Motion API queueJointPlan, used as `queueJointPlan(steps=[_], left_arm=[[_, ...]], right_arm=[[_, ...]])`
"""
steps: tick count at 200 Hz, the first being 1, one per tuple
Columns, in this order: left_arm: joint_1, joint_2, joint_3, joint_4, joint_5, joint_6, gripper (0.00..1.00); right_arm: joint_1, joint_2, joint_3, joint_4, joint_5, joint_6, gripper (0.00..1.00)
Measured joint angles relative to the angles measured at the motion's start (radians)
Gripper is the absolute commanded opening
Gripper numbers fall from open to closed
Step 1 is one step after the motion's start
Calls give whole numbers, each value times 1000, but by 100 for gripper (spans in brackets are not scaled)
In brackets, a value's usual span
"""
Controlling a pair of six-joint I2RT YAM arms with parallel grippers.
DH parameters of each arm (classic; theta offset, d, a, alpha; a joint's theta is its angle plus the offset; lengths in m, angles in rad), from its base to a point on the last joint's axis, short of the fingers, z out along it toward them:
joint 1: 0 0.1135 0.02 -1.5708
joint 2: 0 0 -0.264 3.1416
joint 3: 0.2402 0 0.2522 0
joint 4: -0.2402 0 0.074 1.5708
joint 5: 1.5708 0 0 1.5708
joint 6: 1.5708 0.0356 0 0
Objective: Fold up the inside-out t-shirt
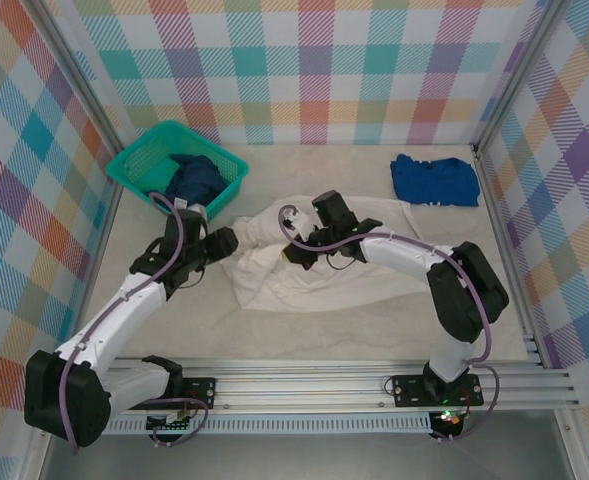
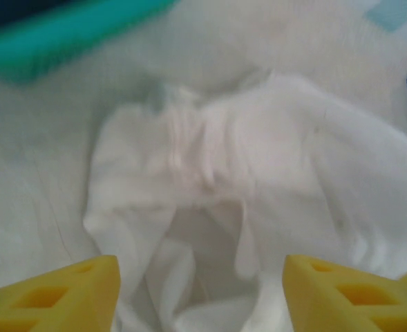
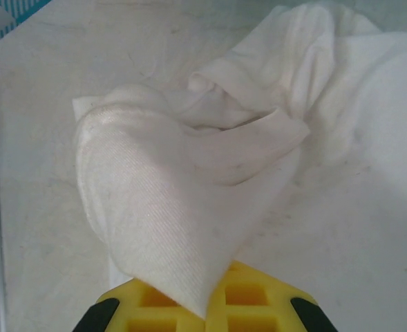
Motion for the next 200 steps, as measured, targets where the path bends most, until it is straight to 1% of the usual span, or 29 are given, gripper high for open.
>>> queueJointPlan(steps=[22, 40, 49, 80, 93, 96, 123, 128, 138, 166, 192, 200], left_arm=[[0, 163, 185, 21, -64, 72, 69], [2, 352, 353, 24, -98, 139, 70], [2, 436, 423, 24, -105, 166, 71], [7, 757, 739, -40, -93, 254, 73], [7, 855, 860, -78, -103, 286, 74], [6, 874, 882, -84, -110, 294, 74], [5, 1144, 1303, -241, -240, 346, 75], [5, 1173, 1332, -247, -253, 350, 75], [6, 1255, 1454, -304, -299, 362, 75], [11, 1391, 1627, -396, -381, 371, 74], [29, 1423, 1646, -468, -431, 372, 72], [37, 1414, 1622, -470, -435, 371, 71]], right_arm=[[1, 0, -1, 0, -14, 32, 0], [2, 0, -2, 3, -24, 49, 0], [2, 0, -4, 5, -29, 58, 0], [2, 0, -11, 15, -36, 74, 0], [2, 0, -17, 22, -40, 79, 0], [2, 0, -19, 25, -41, 82, 0], [2, 0, -38, 35, -51, 96, 0], [2, 0, -40, 35, -53, 97, 0], [2, 0, -43, 36, -56, 100, 0], [2, 1, -43, 42, -63, 108, 0], [3, 6, -43, 48, -73, 119, 0], [4, 10, -43, 53, -77, 120, 0]])
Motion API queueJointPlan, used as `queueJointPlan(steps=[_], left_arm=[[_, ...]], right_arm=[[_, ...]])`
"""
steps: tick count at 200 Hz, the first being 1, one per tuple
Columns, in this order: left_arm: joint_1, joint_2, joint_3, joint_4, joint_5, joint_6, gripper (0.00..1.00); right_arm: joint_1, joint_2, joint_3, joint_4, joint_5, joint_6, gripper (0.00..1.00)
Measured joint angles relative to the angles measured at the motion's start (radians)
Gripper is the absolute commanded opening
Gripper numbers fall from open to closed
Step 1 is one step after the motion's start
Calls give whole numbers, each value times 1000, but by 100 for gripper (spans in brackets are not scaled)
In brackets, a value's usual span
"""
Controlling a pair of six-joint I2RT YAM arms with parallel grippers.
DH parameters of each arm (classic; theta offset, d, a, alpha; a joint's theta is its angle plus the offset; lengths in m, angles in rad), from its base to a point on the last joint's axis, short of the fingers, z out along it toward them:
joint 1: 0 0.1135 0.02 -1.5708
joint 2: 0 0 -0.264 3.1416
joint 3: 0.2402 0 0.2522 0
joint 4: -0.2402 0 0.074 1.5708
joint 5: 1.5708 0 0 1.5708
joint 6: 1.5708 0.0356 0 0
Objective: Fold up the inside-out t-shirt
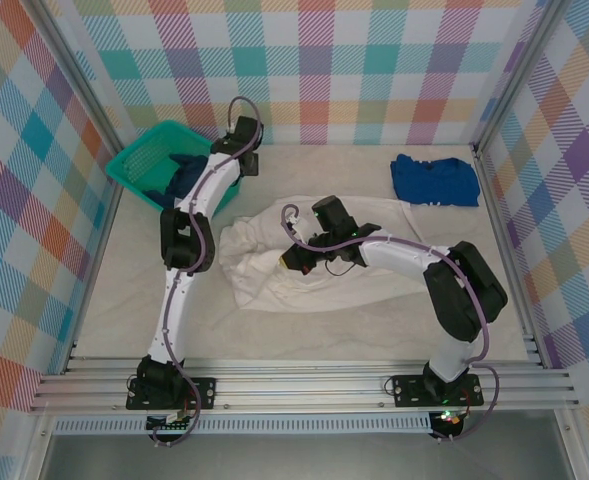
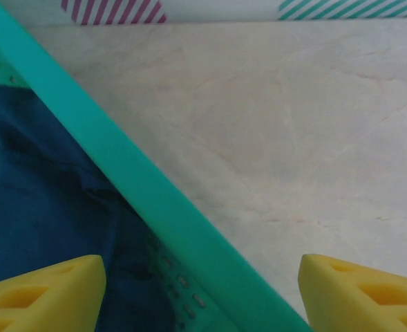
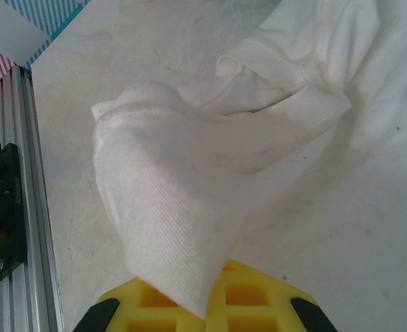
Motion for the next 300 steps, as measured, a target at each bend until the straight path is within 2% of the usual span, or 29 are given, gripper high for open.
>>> queueJointPlan(steps=[35, 78, 117, 149, 198, 226, 266, 300], left_arm=[[31, -206, -378, 38, 3, -1, 68], [98, -557, -845, 103, 55, -13, 69], [142, -724, -1029, 126, 78, -15, 71], [163, -684, -967, 119, 104, -11, 68], [192, -478, -737, 121, 91, 48, 39], [224, -419, -676, 111, 66, 142, 30], [252, -363, -592, 97, 11, 369, 30], [293, -306, -524, 90, -30, 480, 35]], right_arm=[[3, 26, 0, 19, -18, 7, 0], [3, 51, 0, 20, -33, 10, 0], [6, 57, 0, 20, -38, 10, 0], [15, 60, 0, 20, -38, 10, 0], [27, 60, 0, 20, -37, 14, 0], [28, 60, 0, 19, -37, 29, 0], [28, 56, 7, 3, -36, 58, 0], [28, 56, 38, -11, -35, 99, 0]])
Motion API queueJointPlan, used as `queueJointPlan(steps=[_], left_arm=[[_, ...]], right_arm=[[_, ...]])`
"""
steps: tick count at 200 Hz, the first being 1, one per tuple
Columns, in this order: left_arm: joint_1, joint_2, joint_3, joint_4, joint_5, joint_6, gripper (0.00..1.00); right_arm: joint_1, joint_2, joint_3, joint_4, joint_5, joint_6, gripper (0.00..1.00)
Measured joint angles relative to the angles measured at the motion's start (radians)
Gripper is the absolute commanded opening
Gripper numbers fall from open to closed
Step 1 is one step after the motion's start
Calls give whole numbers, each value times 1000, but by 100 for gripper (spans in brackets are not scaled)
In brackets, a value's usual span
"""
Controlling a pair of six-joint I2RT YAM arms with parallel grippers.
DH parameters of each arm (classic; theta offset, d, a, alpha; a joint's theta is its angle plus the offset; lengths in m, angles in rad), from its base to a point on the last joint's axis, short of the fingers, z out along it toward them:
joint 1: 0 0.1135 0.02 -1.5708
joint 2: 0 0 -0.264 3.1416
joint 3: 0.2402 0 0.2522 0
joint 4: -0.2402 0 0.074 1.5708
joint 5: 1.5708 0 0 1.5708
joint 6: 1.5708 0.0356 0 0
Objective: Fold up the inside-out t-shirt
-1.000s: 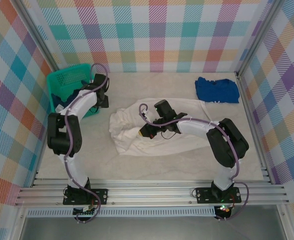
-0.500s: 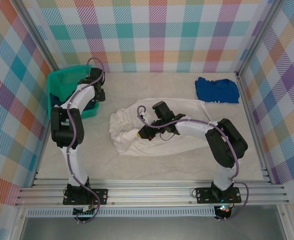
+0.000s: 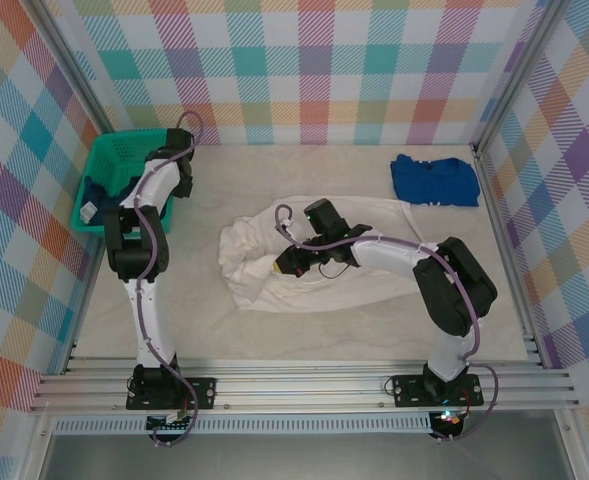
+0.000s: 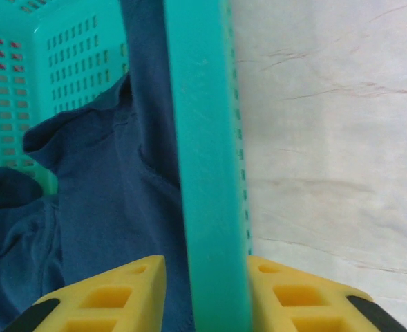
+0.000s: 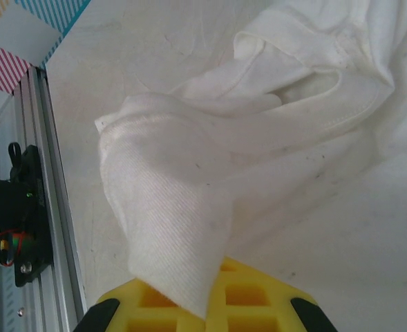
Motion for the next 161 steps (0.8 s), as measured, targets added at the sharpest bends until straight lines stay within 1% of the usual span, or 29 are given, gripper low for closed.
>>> queueJointPlan(steps=[16, 40, 58, 68, 84, 108, 109, 118, 136, 147, 161], left_arm=[[28, 3, 2, -8, -3, 15, 41], [34, 2, 9, -23, 20, -8, 57], [41, -21, -5, -22, 71, -60, 63], [39, -69, -56, -7, 115, -98, 65], [26, -208, -202, 32, 189, -176, 67], [-23, -533, -507, 169, 317, -323, 69], [-30, -567, -539, 186, 326, -337, 69], [-62, -699, -652, 246, 381, -404, 70], [-143, -924, -864, 356, 457, -528, 70], [-209, -1023, -963, 371, 468, -586, 70], [-295, -1108, -1070, 365, 469, -644, 71]], right_arm=[[0, 0, 17, -7, 3, 17, 0], [3, 0, 57, -48, 23, 41, 0], [10, 0, 104, -92, 53, 56, 0], [15, 0, 130, -116, 67, 61, 0], [21, 0, 162, -156, 83, 65, 0], [23, 1, 181, -204, 88, 66, 0], [23, 1, 183, -208, 88, 66, 0], [23, 6, 198, -234, 87, 68, 0], [23, 27, 249, -279, 79, 77, 0], [18, 40, 280, -294, 69, 88, 0], [7, 58, 315, -305, 42, 113, 0]])
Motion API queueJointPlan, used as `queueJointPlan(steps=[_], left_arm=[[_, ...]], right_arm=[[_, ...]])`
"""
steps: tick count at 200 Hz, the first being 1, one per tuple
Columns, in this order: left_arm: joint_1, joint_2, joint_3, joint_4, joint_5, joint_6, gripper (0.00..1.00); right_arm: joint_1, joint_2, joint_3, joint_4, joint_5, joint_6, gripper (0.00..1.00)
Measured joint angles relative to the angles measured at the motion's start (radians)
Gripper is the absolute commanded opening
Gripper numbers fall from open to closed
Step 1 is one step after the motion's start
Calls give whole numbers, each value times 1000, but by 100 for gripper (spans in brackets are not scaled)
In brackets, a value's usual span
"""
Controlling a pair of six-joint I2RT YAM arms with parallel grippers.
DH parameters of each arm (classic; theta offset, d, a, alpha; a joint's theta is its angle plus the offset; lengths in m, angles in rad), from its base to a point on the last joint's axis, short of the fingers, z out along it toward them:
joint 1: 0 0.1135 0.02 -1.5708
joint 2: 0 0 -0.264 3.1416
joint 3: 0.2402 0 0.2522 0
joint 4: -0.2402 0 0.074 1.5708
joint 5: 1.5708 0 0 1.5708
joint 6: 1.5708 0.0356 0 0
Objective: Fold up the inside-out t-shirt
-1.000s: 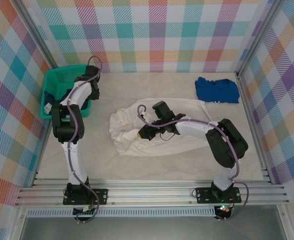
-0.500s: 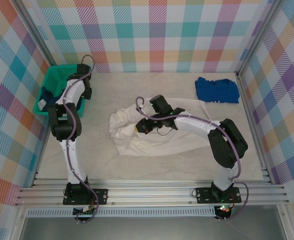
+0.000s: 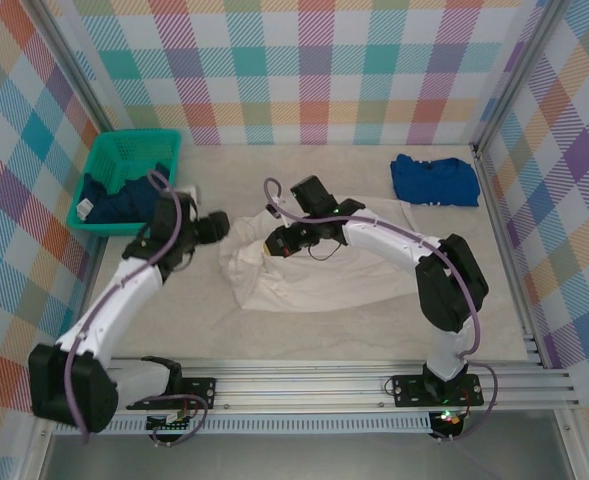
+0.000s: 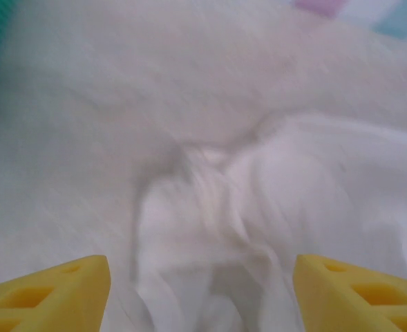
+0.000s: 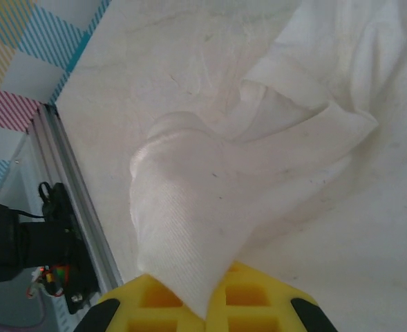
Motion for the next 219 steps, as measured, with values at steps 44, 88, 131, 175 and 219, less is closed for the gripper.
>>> queueJointPlan(steps=[44, 88, 131, 175, 219], left_arm=[[-233, -208, -244, -85, -5, -134, 81], [-354, -53, -238, 0, -51, -135, 62], [-355, 205, -139, 101, -141, -63, 18], [-280, 172, -158, 183, 10, -43, 0], [-192, -10, -300, 245, 226, -97, 0]], right_arm=[[-43, 45, 53, -15, -84, 88, 0], [-55, 56, 88, -18, -134, 132, 0], [-55, 70, 121, -87, -101, 97, 0], [-55, 131, 248, -229, 189, -27, 11], [-56, 92, 175, -200, 424, -122, 36]])
